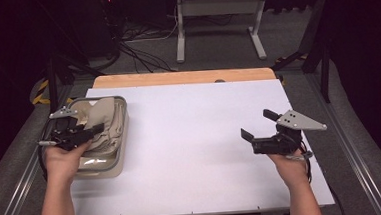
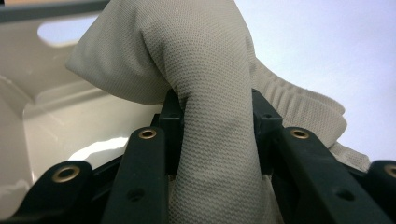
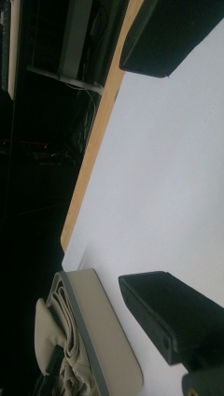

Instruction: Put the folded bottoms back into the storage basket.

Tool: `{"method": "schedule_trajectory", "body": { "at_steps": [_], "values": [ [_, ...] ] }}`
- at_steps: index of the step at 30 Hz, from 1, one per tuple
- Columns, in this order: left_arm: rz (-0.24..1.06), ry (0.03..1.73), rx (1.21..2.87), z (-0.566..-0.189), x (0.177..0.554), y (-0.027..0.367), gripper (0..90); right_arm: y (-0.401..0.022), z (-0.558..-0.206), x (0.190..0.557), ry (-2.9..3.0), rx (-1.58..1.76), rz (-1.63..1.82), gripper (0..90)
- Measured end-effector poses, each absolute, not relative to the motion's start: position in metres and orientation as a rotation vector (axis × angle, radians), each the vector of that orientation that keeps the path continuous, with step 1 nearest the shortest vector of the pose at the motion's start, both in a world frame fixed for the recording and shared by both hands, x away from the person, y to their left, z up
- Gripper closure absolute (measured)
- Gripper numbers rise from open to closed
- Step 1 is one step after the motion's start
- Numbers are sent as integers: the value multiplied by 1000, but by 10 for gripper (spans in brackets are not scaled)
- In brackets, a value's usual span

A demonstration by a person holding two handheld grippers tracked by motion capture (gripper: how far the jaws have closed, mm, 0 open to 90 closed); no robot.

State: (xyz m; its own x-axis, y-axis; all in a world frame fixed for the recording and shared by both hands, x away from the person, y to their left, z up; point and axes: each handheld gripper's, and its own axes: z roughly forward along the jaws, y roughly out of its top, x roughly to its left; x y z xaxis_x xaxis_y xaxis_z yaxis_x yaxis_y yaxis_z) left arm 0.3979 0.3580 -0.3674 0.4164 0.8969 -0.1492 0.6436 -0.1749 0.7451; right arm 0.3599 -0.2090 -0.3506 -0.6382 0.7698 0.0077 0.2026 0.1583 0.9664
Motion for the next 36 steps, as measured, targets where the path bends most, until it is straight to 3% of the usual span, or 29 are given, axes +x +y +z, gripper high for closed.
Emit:
{"method": "schedule_trajectory", "body": {
  "at_steps": [15,17,19,21,26,31,36],
  "values": [
    [403,1531,2243,-390,433,343,634,-207,-351,360,1954,911,1500,12],
    [402,1533,2266,-391,434,344,598,-207,-351,360,1954,908,1500,12],
    [427,1559,2281,-390,434,345,508,-207,-351,360,1955,909,1499,12],
    [465,1592,2255,-388,433,348,360,-207,-351,360,1955,909,1499,12],
    [498,1605,2110,-376,426,358,221,-206,-352,360,1960,911,1494,12],
    [530,1610,2008,-367,419,368,206,-204,-352,360,1964,906,1494,12],
    [445,1572,2027,-367,415,366,279,-205,-352,360,1963,906,1494,12]
  ]
}}
